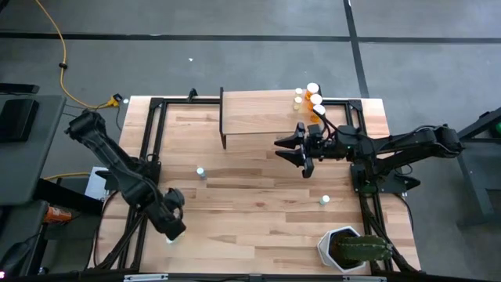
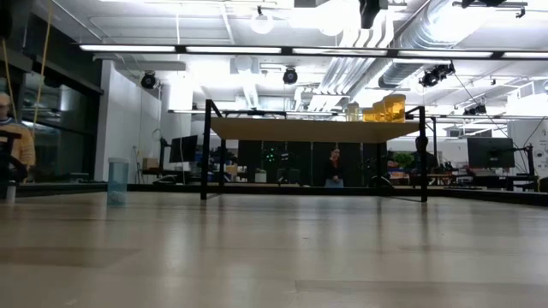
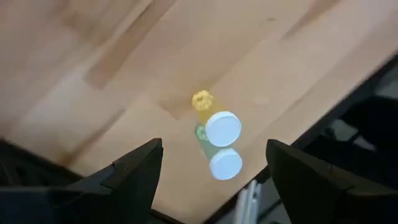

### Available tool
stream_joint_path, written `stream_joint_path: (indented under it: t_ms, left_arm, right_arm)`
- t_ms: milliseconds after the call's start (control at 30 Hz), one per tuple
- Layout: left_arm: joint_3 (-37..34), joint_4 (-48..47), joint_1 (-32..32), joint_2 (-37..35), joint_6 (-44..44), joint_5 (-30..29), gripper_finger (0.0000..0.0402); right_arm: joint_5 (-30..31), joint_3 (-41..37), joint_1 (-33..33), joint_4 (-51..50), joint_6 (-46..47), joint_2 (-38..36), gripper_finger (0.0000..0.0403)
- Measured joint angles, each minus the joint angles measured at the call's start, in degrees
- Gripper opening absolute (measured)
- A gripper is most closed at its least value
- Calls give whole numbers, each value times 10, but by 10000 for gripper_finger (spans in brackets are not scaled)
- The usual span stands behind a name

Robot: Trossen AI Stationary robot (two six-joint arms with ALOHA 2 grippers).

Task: Pick and place medicine bottles onto shelf by color
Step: Put the yellow pill bottle on the shelf aligned with the yellow pill bottle

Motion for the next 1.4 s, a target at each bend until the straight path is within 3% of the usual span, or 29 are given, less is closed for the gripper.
stream_joint_path:
  t_ms: [100,267,733,1400]
  left_arm:
    - [0,35,4,26,-35,23,278]
    - [0,94,6,49,-68,11,278]
    - [0,74,-1,96,-69,6,276]
    - [0,75,-6,134,-72,26,219]
  right_arm:
    - [0,0,0,-11,0,0,165]
    - [0,0,0,-14,0,0,165]
    - [0,0,0,-21,0,0,165]
    - [0,0,0,-35,-1,0,165]
